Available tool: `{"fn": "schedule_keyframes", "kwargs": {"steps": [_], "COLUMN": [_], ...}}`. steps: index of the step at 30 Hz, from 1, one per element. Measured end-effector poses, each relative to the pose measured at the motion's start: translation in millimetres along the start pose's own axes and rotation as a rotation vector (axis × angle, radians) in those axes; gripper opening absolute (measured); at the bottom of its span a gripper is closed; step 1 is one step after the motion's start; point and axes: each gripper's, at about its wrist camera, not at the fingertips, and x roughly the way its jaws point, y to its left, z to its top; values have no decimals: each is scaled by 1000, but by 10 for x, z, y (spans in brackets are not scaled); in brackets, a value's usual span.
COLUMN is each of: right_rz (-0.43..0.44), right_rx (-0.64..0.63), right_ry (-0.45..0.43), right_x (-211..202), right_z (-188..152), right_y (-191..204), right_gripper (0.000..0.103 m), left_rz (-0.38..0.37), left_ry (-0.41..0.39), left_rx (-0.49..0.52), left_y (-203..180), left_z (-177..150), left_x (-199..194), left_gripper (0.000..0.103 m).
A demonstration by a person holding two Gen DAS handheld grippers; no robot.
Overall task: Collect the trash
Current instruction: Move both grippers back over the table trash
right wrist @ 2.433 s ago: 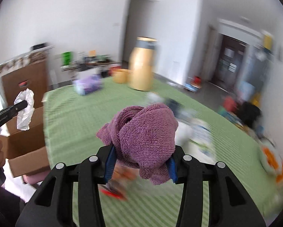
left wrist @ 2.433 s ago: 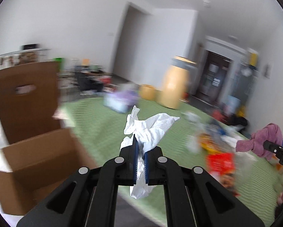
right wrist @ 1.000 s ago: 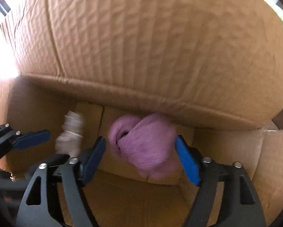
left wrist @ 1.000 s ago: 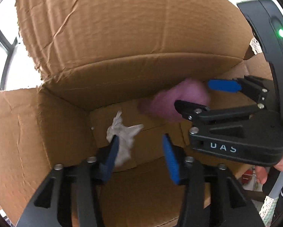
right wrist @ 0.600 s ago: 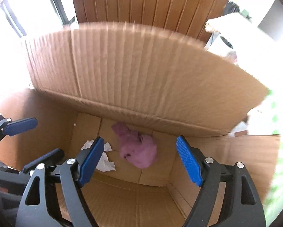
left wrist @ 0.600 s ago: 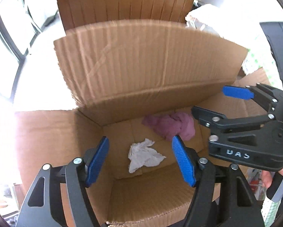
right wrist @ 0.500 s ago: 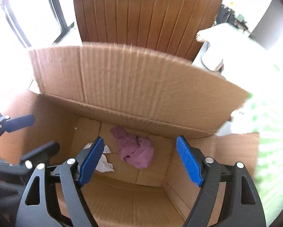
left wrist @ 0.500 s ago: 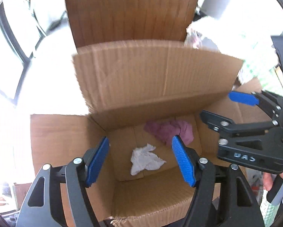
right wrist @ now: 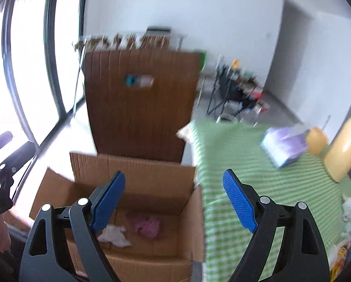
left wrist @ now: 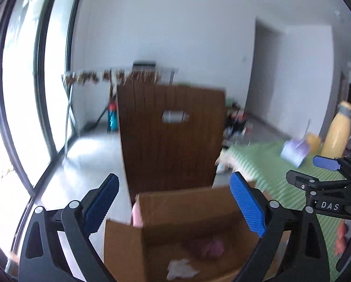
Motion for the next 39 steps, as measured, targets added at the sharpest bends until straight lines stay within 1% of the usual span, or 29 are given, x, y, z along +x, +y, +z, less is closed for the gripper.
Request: {"fn": "schedule_keyframes", "kwargs": {"steps": [1, 2, 3, 4, 9, 12, 15, 17, 18, 20, 24, 28, 33, 37, 39], "right_rz": [-8, -23, -38, -51, -98, -144, -219, -271, -309, -365, -498, -642, -743, -782, -783], "right_rx": [8, 14, 18, 20, 86, 141, 187, 216, 237, 267, 387, 465, 545, 583, 596], "right_ry": [-36, -64, -93, -115, -149, -164, -162, -158, -163, -159, -144, -119, -97, -80, -73], "right_x": [-125, -216, -327, -420, -710, -891, -1151, -1328, -1479, -1653, -2177, -2668, -3142, -3368, -3403], "right_z": [15, 1, -12, -33, -155, -283, -436, -581, -703, -878, -1358, -1824, -2286, -2547, -2617], "right_y": [-39, -75, -119, -161, -435, -665, -956, -1165, -1332, -1547, -2143, -2615, -2975, -3147, -3201], "right_gripper": [84, 85, 85, 85, 85, 85, 85, 85, 85, 85, 85, 85, 85, 85, 85], "left_rz": [-7, -13, -19, -20, -57, -99, -151, -207, -228, -296, -426, -536, -651, -727, -743], "left_ry": [-42, -71, -96, -116, -144, -164, -164, -164, -162, -157, -165, -134, -114, -70, -45], "left_rx": [-1, -1, -1, -2, -4, 19, 45, 65, 71, 95, 135, 168, 222, 269, 292], "left_y": [-10, -45, -138, -164, -399, -618, -875, -1147, -1252, -1566, -2179, -2767, -3388, -3798, -3927], "left_z": [20, 31, -46, -21, -140, -162, -273, -309, -332, -384, -473, -621, -805, -985, -1072], "left_x": [-124, -203, -221, -321, -519, -636, -637, -678, -681, -750, -871, -949, -1136, -1277, -1311], "left_gripper": [94, 94, 95, 96, 96, 96, 96, 96, 96, 96, 96, 96, 96, 96, 96]}}
